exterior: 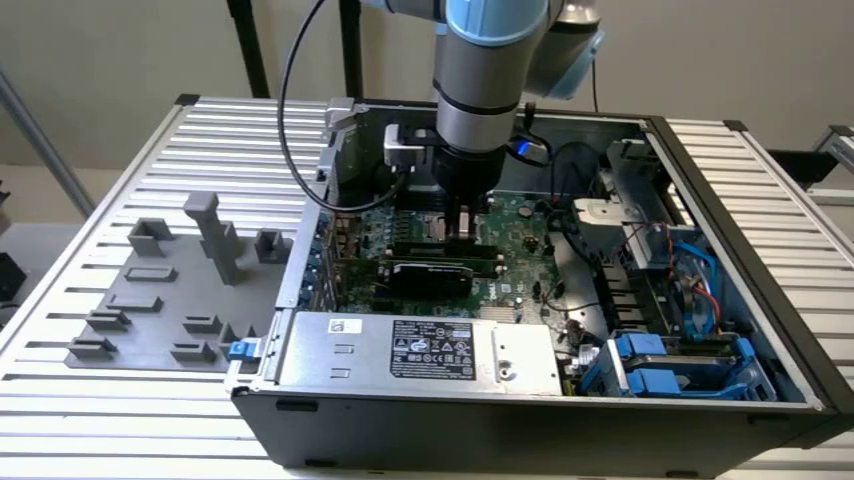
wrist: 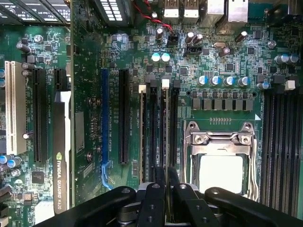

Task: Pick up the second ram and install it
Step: 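Insert the second ram into the second slot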

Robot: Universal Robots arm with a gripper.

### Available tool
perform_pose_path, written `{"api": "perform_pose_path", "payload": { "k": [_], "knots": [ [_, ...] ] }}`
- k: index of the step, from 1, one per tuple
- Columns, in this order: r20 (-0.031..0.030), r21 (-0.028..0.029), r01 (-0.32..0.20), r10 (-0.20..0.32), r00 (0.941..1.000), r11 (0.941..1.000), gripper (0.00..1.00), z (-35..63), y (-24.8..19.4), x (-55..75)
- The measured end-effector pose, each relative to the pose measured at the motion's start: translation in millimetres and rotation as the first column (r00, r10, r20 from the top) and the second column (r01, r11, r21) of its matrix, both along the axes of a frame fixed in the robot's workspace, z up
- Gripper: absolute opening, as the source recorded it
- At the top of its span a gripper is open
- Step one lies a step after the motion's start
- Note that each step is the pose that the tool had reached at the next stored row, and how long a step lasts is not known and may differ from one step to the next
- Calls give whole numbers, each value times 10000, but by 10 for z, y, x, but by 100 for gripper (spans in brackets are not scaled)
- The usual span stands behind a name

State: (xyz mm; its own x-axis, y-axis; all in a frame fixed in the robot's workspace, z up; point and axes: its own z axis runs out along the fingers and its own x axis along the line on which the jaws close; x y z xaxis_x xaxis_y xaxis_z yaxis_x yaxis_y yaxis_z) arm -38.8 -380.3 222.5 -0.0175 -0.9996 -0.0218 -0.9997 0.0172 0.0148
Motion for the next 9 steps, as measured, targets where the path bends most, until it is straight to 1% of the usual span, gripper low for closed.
{"api": "perform_pose_path", "payload": {
  "k": [1, 3, 5, 9],
  "knots": [
    [0, -1, 0, 0, 10000, 10000, 100, 0, 0, 0],
    [2, 0, 0, 0, 10000, 10000, 100, 0, 0, 0],
    [2, 1, 1, -1, 10000, 10000, 100, 23, 0, 0],
    [1, 4, 2, -2, 10000, 10000, 100, 119, 0, -8]
  ]
}}
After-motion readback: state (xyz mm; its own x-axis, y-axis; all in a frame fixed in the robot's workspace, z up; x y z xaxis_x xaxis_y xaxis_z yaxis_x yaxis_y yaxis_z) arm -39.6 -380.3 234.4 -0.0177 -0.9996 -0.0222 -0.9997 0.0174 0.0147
